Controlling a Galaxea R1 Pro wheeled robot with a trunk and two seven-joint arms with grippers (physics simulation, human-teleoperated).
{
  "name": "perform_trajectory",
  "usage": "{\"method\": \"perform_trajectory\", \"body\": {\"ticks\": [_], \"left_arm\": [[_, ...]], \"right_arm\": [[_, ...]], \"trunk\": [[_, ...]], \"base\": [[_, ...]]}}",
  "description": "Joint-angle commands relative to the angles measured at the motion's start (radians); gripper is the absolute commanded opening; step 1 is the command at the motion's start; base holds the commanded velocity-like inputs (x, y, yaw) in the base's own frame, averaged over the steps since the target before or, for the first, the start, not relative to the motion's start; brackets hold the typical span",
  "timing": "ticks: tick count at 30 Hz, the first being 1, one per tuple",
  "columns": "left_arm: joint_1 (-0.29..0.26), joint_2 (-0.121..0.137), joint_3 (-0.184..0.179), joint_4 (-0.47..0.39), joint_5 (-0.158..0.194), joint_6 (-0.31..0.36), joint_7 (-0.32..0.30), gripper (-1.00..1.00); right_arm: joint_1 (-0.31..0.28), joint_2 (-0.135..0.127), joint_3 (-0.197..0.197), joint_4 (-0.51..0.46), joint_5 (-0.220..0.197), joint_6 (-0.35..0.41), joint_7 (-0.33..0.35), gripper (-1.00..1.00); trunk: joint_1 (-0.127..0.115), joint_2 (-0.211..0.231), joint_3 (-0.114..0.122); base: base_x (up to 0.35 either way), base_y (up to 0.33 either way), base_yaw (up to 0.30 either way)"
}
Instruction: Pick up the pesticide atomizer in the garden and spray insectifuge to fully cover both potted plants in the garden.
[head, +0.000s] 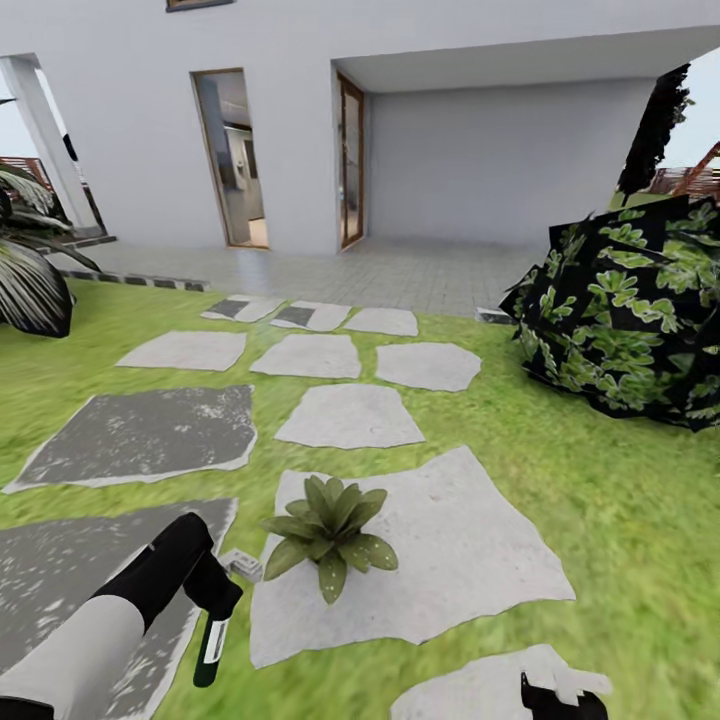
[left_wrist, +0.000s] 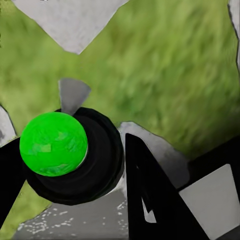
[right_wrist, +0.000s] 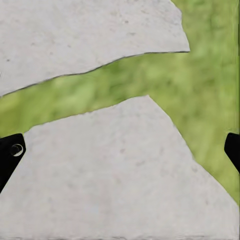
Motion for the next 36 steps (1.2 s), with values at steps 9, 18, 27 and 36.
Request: {"method": "perform_trajectory", "body": {"ticks": [9, 18, 27, 36], "left_arm": [[0.003, -0.001, -0.006, 0.004, -0.011, 0.002, -0.010, -1.00], [0.005, -0.002, -0.102, 0.003, -0.010, 0.003, -0.012, -1.00], [0.003, 0.004, -0.130, -0.005, -0.010, 0.002, -0.095, -1.00], [0.003, 0.005, -0.130, -0.007, -0.011, 0.002, -0.108, -1.00]], "right_arm": [[-0.001, 0.003, -0.007, -0.001, 0.009, -0.003, -0.005, 1.00], [-0.001, 0.002, -0.007, -0.001, 0.009, -0.003, -0.005, 1.00], [-0.001, 0.001, -0.007, -0.001, 0.009, -0.003, -0.005, 1.00], [-0.001, 0.003, -0.007, -0.001, 0.009, -0.003, -0.005, 1.00]], "trunk": [[0.000, 0.000, -0.002], [0.000, 0.000, -0.002], [0.000, 0.000, -0.002], [0.000, 0.000, -0.002]], "base": [[0.160, 0.262, -0.116], [0.182, 0.143, -0.259], [-0.017, 0.002, -0.267], [-0.299, 0.051, -0.267]]}}
